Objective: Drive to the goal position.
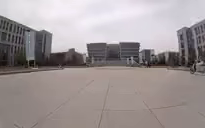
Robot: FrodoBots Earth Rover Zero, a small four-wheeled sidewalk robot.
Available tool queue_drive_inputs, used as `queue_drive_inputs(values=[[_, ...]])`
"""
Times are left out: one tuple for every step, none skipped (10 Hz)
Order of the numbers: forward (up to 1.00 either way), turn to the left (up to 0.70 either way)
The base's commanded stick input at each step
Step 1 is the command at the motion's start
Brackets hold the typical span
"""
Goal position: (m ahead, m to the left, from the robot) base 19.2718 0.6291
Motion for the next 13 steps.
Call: queue_drive_inputs(values=[[0.7,0.01],[0.7,0.01],[0.7,0.01],[0.7,0.01],[0.7,0.01],[0.7,0.01],[0.7,0.01],[0.7,0.01],[0.7,0.01],[0.7,0.01],[0.7,0.01],[0.7,0.01],[0.7,0.01]])
